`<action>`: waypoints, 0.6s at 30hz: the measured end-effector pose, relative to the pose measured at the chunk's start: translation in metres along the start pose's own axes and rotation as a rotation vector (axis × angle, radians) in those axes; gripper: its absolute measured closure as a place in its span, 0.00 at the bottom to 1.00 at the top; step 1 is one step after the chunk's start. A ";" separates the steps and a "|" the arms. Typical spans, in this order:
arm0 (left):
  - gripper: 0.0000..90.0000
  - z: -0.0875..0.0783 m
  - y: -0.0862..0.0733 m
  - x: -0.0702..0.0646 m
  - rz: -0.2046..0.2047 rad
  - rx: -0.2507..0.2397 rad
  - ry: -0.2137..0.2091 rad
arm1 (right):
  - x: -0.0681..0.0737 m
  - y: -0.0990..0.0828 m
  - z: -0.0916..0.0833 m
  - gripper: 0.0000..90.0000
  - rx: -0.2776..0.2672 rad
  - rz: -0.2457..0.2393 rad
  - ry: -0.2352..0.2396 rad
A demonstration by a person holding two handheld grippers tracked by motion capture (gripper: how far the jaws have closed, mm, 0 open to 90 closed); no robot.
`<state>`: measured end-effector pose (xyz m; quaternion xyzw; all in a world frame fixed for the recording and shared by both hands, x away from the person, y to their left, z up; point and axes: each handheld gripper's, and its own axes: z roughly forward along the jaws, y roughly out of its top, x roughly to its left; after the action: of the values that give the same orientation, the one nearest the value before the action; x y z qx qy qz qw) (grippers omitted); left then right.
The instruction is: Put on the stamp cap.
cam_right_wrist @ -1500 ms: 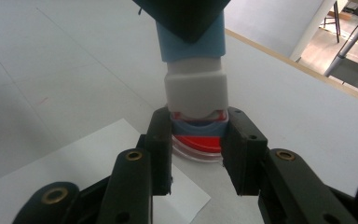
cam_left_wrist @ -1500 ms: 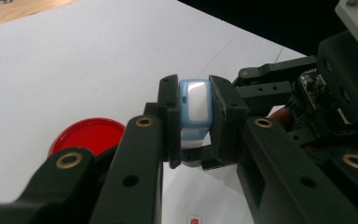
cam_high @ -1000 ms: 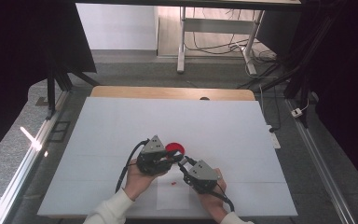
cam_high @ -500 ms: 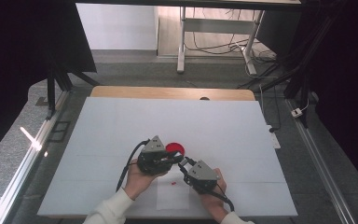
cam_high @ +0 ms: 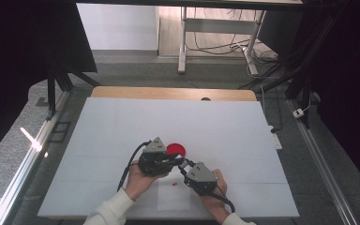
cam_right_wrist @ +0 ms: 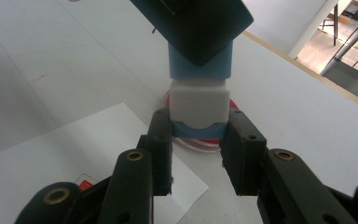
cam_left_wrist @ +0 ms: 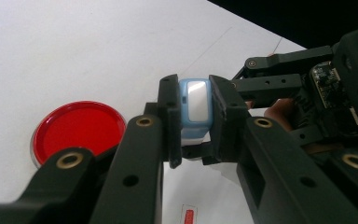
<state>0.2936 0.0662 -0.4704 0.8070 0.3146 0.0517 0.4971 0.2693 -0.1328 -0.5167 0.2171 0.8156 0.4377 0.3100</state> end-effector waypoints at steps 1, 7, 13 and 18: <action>0.84 0.001 0.000 0.000 -0.001 0.000 0.000 | 0.000 0.000 0.000 0.73 0.000 0.001 0.001; 0.84 0.003 -0.002 0.000 -0.004 0.012 0.001 | -0.001 -0.001 0.001 0.72 0.009 0.006 0.012; 0.84 0.000 -0.001 0.002 -0.014 -0.003 -0.003 | -0.003 -0.002 0.002 0.72 0.009 0.012 0.023; 0.84 -0.001 0.000 0.001 -0.008 -0.005 -0.003 | -0.004 -0.002 0.001 0.71 0.003 0.003 0.025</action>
<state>0.2940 0.0672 -0.4704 0.8047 0.3169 0.0493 0.4996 0.2725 -0.1358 -0.5177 0.2134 0.8198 0.4395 0.2986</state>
